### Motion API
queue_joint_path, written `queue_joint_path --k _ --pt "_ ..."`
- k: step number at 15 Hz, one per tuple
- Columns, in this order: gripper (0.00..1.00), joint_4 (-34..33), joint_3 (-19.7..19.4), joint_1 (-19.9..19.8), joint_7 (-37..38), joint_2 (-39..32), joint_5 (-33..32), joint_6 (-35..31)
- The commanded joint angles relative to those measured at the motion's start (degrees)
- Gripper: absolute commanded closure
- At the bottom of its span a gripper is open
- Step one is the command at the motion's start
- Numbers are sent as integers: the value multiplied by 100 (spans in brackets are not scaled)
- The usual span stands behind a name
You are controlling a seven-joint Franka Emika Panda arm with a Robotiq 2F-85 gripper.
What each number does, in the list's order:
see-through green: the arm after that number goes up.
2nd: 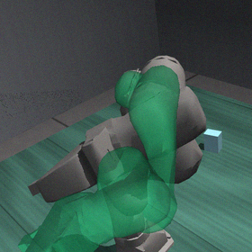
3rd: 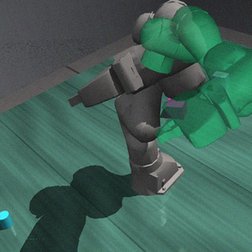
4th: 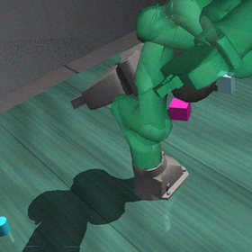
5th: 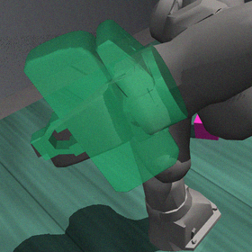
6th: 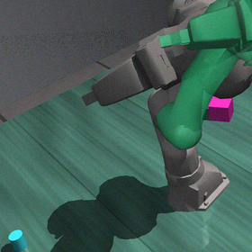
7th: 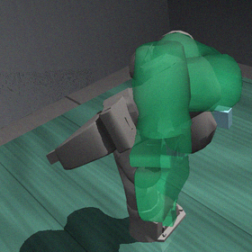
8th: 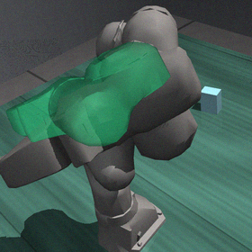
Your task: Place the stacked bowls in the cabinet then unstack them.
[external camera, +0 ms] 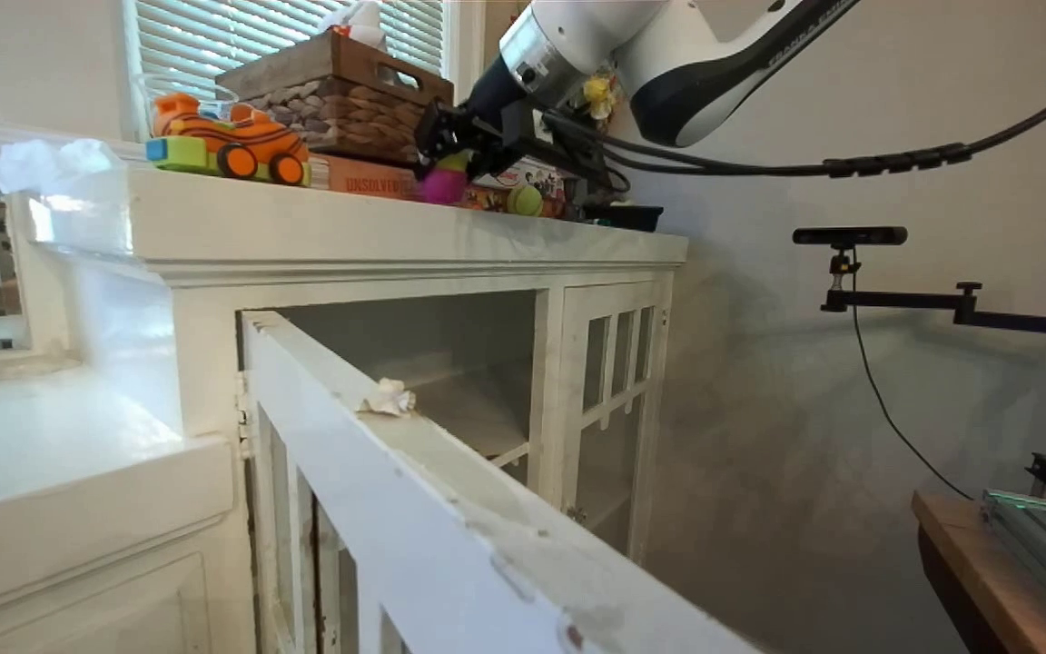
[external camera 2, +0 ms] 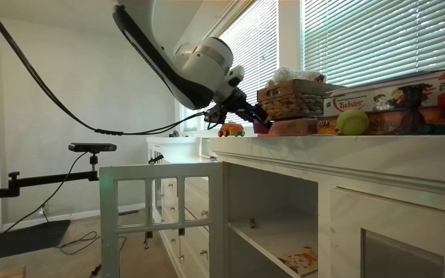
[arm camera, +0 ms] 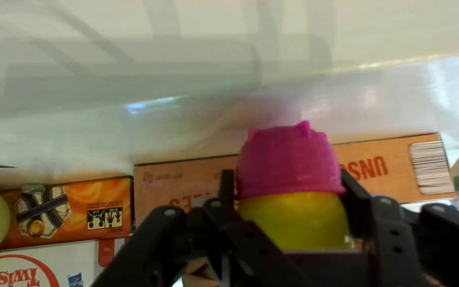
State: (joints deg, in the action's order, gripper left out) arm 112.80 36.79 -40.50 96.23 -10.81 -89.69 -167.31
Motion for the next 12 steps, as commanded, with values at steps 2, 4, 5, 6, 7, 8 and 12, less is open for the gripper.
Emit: queue_joint_path --k 2,4,5,6,7,8,12 --pt "63 929 13 -121 154 1137 277 -253" --pt "63 1190 -18 -106 316 1492 169 -372" --pt "63 1313 -34 -99 368 1657 141 -461" --pt "63 1410 -52 -89 475 1800 46 -579" --pt "63 1525 -73 -81 532 1950 47 -731" --pt "63 1602 -96 -73 694 2074 -47 -909" --pt "63 1933 -188 -44 1037 2481 -117 -1418"
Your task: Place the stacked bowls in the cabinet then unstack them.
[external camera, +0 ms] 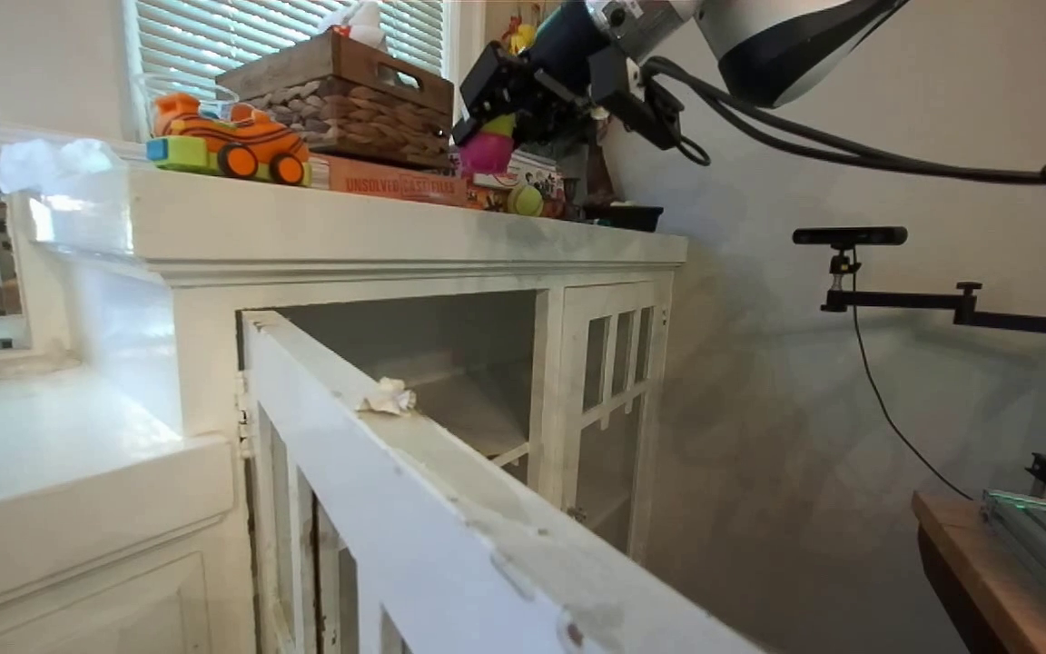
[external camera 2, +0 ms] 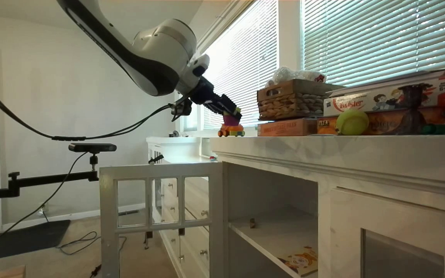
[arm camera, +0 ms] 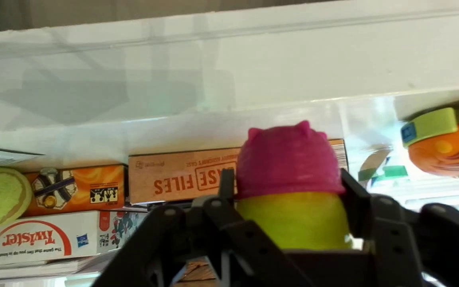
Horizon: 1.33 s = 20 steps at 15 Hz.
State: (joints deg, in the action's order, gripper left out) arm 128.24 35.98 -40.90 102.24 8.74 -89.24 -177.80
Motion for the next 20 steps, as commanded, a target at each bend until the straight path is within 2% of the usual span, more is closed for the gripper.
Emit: queue_joint_path --k 1,7,13,20 --pt "63 498 -136 4 438 597 -103 -482" --pt "63 1025 -262 3 459 888 -144 -830" --pt "63 1205 -337 29 405 1030 -445 -1159" --pt "63 1428 -393 -2 354 783 -642 -950"
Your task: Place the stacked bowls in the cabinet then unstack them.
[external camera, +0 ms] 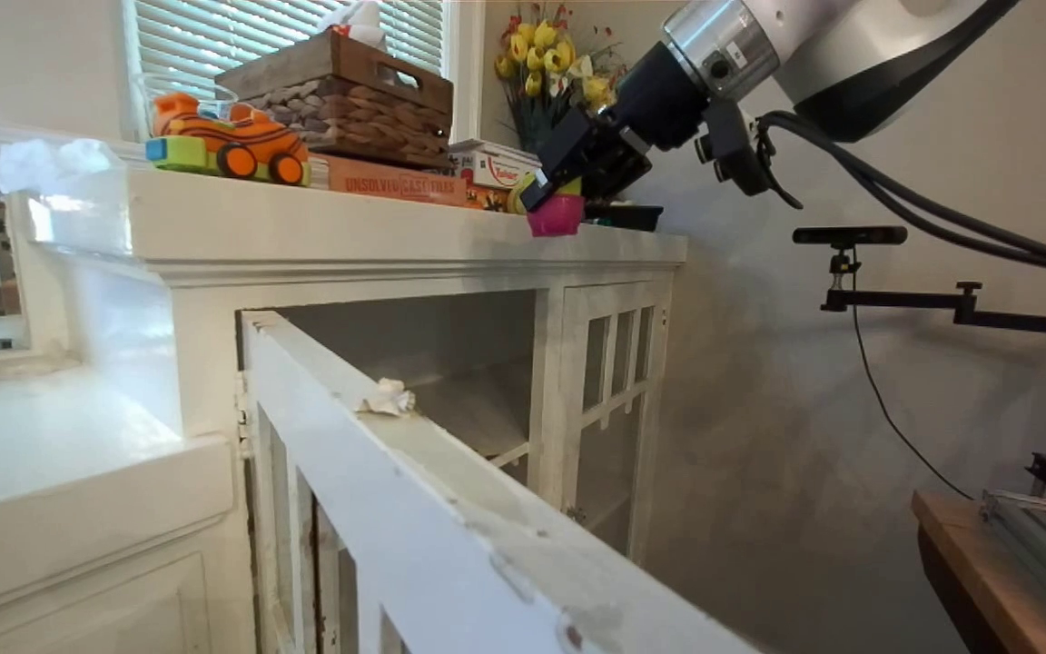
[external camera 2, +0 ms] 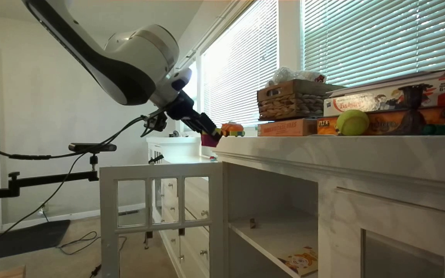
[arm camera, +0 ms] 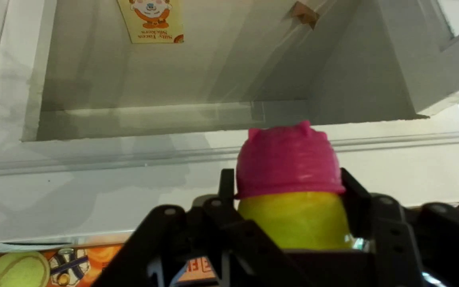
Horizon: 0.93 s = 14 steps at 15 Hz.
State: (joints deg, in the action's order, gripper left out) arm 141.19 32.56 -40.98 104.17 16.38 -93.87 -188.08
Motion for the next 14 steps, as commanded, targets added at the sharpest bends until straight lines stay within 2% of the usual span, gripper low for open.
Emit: queue_joint_path --k 1,6,7,14 --pt "38 46 -15 -3 0 -14 -5 10" --pt "38 121 -38 -8 0 -30 -9 32" --pt "63 121 -38 -8 0 -30 -9 32" --pt "63 96 64 2 147 -235 -350 516"
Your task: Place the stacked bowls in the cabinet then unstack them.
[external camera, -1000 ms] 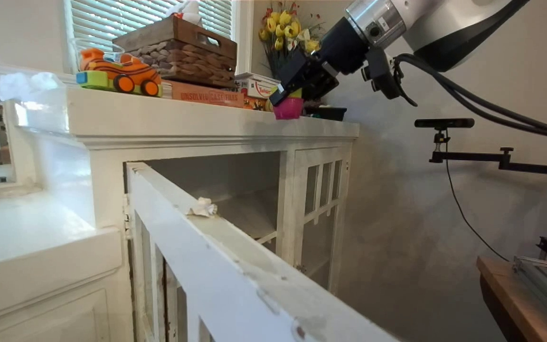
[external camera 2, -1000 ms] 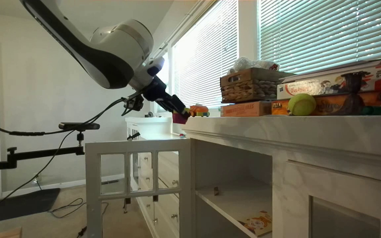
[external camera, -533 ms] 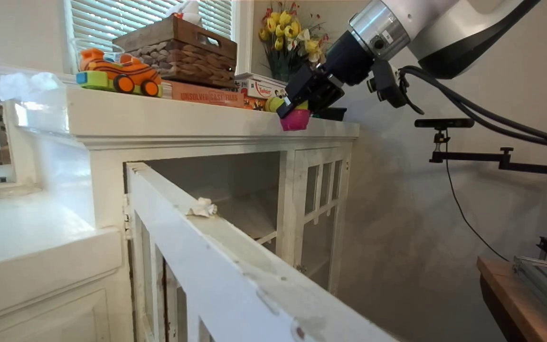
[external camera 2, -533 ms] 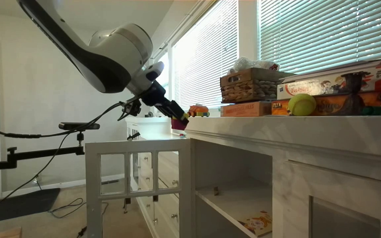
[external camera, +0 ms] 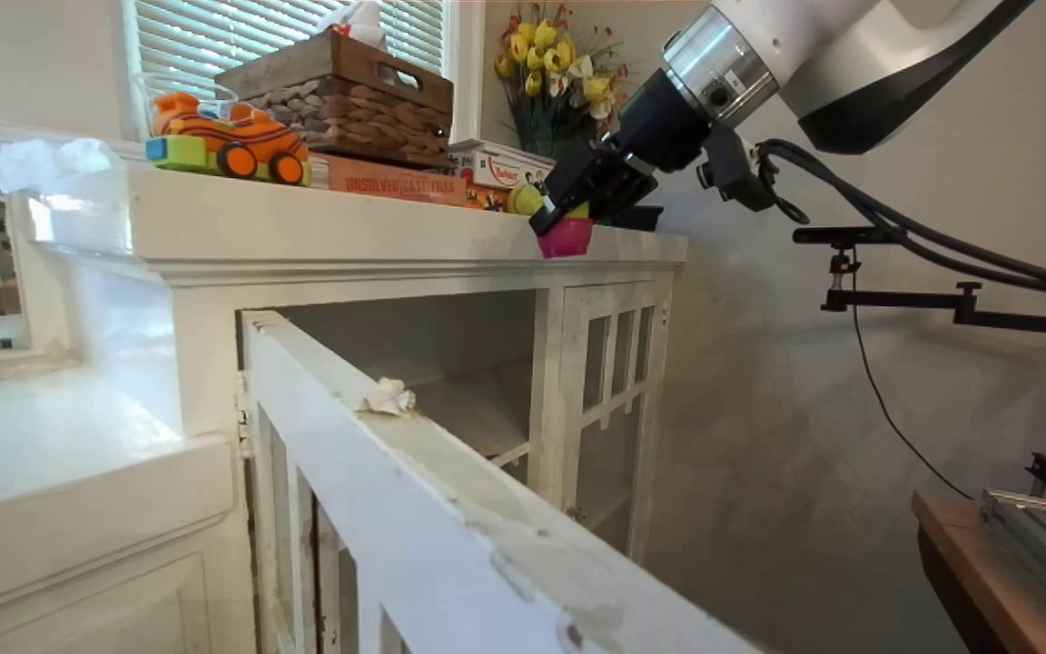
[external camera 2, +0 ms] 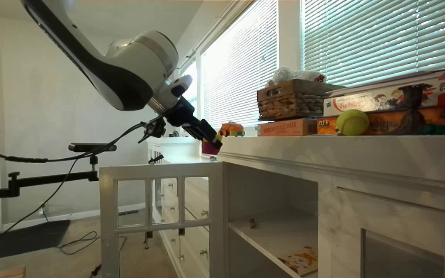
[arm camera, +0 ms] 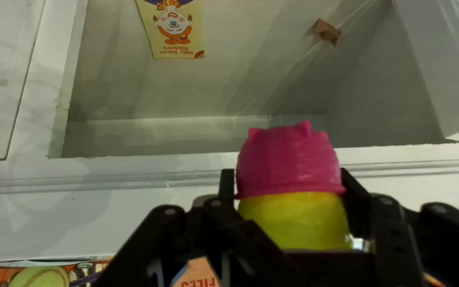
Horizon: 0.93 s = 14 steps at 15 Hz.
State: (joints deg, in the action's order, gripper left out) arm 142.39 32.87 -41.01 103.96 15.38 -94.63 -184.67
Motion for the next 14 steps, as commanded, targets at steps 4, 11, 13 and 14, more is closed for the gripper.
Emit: queue_joint_path --k 4,11,13,14 --pt "63 -76 4 38 392 -400 -645 319" --pt "63 -281 -41 138 1538 -1066 -1891 882" --pt "63 -344 -27 170 2026 -1291 -2401 1128" --pt "63 -380 -14 188 2291 -1411 -2681 1274"
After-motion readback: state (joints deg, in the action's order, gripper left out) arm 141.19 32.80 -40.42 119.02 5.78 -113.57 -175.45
